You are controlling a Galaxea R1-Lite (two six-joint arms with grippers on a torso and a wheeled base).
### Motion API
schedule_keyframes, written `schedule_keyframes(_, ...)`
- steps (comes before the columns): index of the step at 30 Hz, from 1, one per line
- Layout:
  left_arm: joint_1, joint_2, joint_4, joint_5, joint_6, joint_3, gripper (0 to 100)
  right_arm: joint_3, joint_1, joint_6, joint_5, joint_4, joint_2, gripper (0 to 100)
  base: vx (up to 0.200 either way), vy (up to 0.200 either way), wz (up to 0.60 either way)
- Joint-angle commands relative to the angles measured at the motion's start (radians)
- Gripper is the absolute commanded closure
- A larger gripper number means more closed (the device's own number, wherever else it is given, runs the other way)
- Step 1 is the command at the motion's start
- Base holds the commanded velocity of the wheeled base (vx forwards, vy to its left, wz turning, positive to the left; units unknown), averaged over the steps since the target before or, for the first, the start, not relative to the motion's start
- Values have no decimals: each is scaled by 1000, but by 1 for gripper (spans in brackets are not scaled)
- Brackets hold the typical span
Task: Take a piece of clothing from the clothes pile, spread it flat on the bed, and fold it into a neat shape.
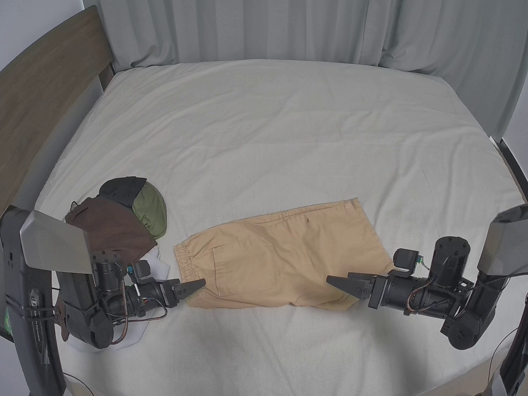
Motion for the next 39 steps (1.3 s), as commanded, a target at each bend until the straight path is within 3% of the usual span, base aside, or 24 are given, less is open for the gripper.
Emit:
schedule_keyframes(1,1,57,-2,1,0,-20,0,2,0,0,1,-1,4,0,0,0,0)
schedule_keyframes(7,-1,106,-2,29,-7,-63,0,1,0,-1,1,-1,4,0,0,0,0)
schedule_keyframes(17,-28,150,-2,117,-204,-158,0,1,-1,0,1,-1,-4,0,0,0,0)
schedule_keyframes(27,-87,172,-2,209,-336,-241,0,-6,-1,0,-4,-1,-27,0,0,0,0)
schedule_keyframes(39,-88,188,-2,229,-337,-260,0,7,2,2,-21,-1,-24,0,0,0,0)
